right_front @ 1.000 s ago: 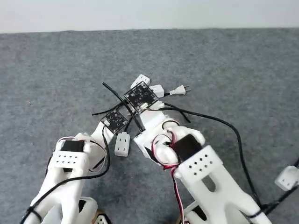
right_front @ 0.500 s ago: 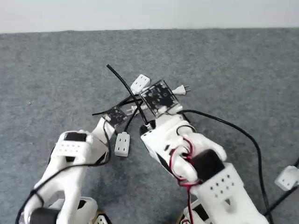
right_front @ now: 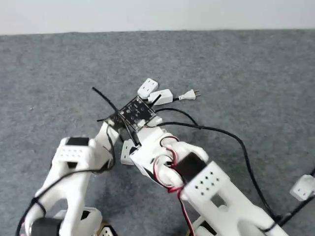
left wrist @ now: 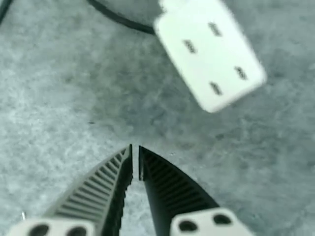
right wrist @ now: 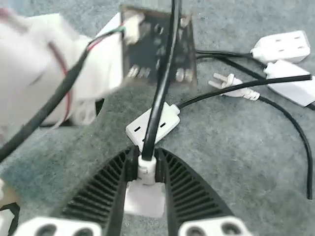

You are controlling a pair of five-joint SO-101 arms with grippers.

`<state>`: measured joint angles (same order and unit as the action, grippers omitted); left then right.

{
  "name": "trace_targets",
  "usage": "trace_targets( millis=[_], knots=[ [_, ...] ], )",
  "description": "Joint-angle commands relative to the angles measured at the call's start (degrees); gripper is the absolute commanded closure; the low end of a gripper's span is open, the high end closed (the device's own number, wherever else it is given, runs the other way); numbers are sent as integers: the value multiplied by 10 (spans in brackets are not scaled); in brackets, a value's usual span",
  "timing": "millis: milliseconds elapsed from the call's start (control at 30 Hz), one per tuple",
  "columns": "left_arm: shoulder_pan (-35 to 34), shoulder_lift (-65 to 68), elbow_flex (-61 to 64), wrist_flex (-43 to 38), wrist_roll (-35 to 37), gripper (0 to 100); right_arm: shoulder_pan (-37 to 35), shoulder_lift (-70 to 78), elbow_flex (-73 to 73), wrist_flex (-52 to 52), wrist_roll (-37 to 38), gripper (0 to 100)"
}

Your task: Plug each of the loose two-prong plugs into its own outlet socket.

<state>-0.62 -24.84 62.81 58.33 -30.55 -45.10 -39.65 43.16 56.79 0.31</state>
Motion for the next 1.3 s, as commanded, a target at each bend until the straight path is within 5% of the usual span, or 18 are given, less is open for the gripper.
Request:
trace_targets(
  millis=[0, 333, 633, 1000, 1267],
  knots=[
    [18, -93, 39, -19, -16, 985, -7, 16, -6, -20, -5, 990],
    [40, -284, 141, -18, -44, 985, -1, 25, -2, -46, -9, 990],
    [-15, -371, 173, -73, 99, 981, 30, 26, 46, -148, -86, 991],
    [-29, -374, 172, -75, 112, 981, 61, 27, 46, -156, -89, 991],
    [-38, -374, 170, -76, 111, 981, 202, 26, 47, -154, -58, 991]
  ],
)
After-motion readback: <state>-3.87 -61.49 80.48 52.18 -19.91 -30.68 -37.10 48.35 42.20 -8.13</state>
